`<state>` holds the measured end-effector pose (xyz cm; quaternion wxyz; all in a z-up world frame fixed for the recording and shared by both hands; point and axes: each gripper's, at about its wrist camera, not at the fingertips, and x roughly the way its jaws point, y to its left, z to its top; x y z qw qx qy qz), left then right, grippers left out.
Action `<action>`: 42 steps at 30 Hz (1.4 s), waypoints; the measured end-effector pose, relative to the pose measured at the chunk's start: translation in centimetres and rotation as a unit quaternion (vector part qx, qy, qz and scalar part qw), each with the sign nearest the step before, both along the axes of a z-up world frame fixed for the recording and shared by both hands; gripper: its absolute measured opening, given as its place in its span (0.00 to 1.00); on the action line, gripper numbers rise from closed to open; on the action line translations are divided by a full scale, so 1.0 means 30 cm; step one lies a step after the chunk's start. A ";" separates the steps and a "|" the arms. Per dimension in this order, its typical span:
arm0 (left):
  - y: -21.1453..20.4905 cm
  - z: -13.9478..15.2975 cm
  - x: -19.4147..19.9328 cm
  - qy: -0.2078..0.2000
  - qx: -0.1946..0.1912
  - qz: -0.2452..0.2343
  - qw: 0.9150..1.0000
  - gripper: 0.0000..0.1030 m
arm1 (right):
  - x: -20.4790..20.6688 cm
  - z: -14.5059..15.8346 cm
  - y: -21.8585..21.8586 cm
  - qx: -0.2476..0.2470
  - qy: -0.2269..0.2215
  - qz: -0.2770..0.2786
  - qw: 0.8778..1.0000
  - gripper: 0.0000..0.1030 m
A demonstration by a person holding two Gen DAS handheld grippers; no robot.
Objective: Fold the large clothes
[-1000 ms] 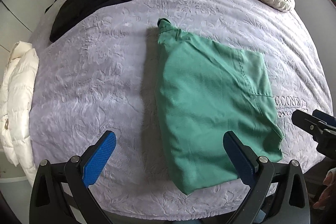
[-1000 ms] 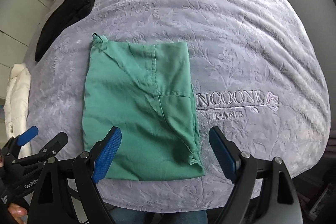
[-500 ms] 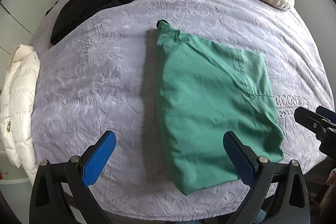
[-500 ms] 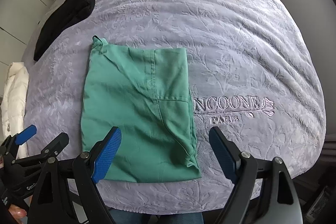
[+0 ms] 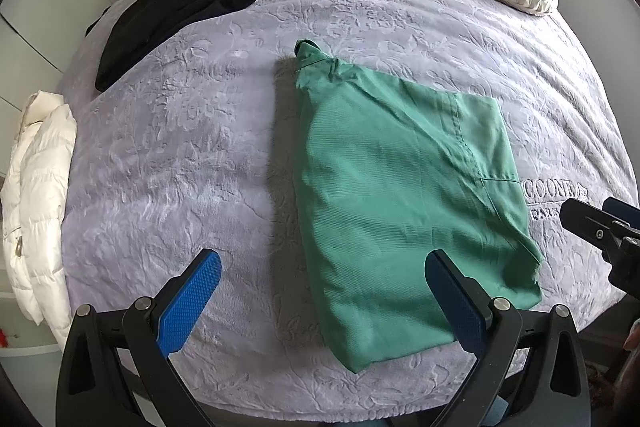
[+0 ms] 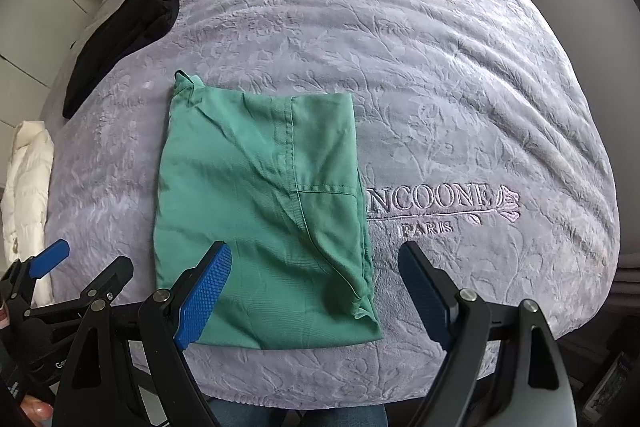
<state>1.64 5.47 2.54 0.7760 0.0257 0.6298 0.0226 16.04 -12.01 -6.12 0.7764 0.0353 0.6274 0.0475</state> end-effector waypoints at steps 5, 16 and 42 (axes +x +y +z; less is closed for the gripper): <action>-0.001 0.000 0.000 -0.001 0.001 0.000 1.000 0.99 | 0.000 0.000 0.000 0.000 0.001 0.000 1.000 0.85; -0.003 0.002 0.001 -0.002 0.002 -0.001 1.000 0.99 | -0.004 -0.003 0.002 0.000 0.002 -0.002 1.000 0.85; 0.003 0.004 0.011 -0.002 0.004 -0.004 1.000 0.99 | -0.009 -0.006 0.009 -0.002 0.003 -0.004 1.000 0.85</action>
